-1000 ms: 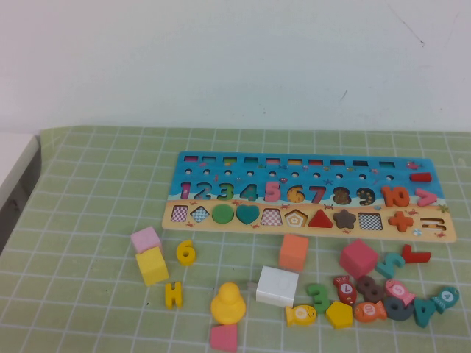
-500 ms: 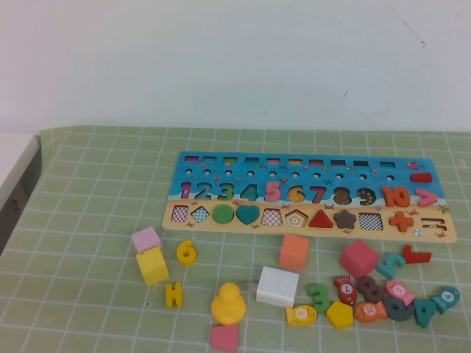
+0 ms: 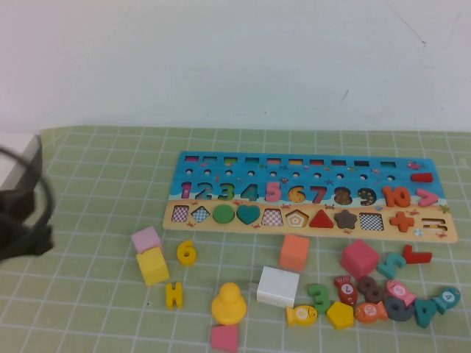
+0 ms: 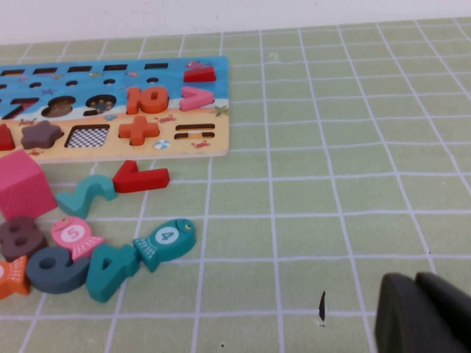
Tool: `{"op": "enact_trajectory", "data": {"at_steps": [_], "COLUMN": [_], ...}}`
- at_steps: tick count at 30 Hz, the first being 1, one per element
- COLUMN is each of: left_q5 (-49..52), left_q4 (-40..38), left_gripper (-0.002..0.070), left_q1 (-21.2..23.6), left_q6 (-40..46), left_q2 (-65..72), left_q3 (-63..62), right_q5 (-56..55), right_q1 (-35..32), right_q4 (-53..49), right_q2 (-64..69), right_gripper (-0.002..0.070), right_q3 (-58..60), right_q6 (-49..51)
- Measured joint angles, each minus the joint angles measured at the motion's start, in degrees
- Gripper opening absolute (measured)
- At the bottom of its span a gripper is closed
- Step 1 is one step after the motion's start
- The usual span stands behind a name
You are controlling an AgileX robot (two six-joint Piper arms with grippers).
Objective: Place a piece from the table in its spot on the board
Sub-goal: Pick up the "number 6"
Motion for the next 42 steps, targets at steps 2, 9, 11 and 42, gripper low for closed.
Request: {"op": "enact_trajectory", "data": {"at_steps": [2, 9, 11, 42], "left_q5": [1.22, 13.15, 15.83, 27.16], "left_q4": [-2.01, -7.46, -7.13, 17.51], "left_gripper": [-0.0002, -0.0002, -0.0002, 0.0402], "left_q1": [0.0, -0.33, -1.71, -19.82], "left_q6": [0.13, 1.14, 1.14, -25.32], "left_q2": [5.17, 23.86, 28.37, 68.25], "left_q3": [-2.23, -18.26, -23.34, -47.64], "right_q5": [0.0, 0.0, 0.0, 0.0], "right_q1": [0.0, 0.0, 0.0, 0.0], "right_q4": [0.0, 0.0, 0.0, 0.0], "right_q2": [0.0, 0.0, 0.0, 0.0], "right_gripper": [-0.0003, -0.0003, -0.0003, -0.0003], "right_q3": [0.0, 0.0, 0.0, 0.0], "right_q6": [0.0, 0.0, 0.0, 0.31]}}
